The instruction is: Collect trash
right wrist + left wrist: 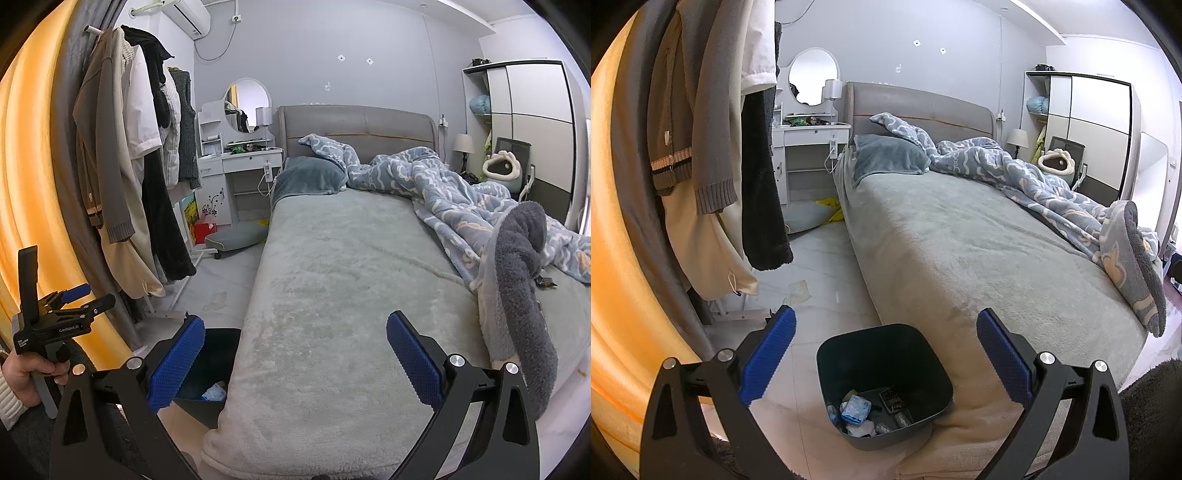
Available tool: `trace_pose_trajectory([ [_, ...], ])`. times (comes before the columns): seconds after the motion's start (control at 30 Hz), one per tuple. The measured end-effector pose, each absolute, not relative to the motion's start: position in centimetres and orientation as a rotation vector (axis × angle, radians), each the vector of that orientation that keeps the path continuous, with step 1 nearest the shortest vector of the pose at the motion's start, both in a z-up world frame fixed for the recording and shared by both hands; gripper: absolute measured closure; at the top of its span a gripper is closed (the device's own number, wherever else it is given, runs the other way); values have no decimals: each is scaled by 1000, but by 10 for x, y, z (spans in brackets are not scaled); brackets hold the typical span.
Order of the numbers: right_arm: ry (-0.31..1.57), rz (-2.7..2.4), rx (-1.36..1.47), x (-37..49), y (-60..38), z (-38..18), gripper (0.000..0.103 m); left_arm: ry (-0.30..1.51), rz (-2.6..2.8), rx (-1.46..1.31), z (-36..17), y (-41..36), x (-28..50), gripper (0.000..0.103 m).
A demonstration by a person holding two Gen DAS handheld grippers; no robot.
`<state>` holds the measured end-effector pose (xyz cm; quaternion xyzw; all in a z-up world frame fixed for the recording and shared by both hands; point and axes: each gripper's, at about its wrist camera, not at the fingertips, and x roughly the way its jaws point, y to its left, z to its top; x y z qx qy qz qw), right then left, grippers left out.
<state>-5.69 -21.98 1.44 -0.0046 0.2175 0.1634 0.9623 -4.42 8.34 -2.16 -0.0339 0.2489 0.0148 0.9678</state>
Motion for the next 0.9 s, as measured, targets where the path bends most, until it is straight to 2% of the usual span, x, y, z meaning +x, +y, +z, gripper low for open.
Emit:
trace_pose_trajectory([
  [0.9, 445, 331, -10, -58, -217, 15, 3, 505, 29, -69, -21, 85, -44, 3],
])
